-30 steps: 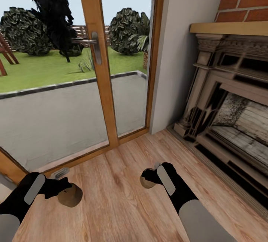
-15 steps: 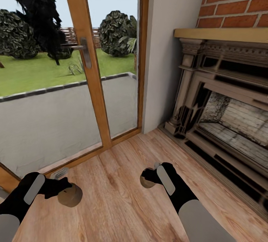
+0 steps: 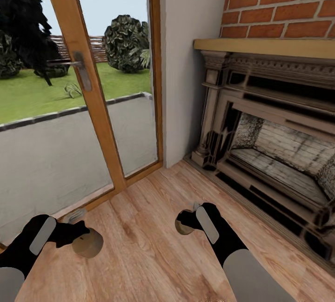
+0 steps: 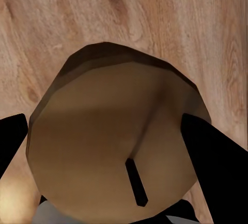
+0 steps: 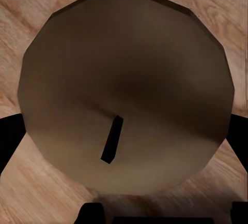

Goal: Place each of the two pumpkins and all three candles from the living room inside a cabinet in the living room (use any cabinet), then make sure every cabinet is closed, and position the cauldron so it is next to a table in the living room.

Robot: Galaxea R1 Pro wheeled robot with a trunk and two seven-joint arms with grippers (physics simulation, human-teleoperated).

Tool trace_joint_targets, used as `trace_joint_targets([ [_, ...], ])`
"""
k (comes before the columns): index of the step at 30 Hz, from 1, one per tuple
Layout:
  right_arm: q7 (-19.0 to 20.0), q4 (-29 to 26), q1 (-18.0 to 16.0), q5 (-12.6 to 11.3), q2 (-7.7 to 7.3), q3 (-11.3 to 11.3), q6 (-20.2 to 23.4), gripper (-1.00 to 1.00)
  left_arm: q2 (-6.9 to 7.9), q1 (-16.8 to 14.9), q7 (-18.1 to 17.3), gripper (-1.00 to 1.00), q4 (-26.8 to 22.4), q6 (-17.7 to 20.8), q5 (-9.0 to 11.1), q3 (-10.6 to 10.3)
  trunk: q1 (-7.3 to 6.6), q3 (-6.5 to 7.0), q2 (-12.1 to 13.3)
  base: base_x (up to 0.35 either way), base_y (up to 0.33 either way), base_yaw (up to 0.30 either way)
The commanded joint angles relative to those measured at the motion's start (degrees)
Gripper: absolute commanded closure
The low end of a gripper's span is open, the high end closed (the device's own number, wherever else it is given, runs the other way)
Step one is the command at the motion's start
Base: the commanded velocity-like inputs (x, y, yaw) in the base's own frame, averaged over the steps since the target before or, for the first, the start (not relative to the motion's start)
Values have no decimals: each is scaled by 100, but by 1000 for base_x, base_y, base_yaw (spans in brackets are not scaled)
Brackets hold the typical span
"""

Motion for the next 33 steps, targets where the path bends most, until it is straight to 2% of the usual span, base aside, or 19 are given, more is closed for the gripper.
trace_joint_targets([
  [1, -1, 0, 0, -3, 0, -1, -1, 100, -1, 0, 0, 100, -2, 3, 7, -1, 0, 4, 0, 0, 0, -277],
  [33, -8, 9, 0, -5, 0, -40, -59, 100, -1, 0, -9, 100, -5, -13, 1, -2, 0, 122, 0, 0, 0, -277],
])
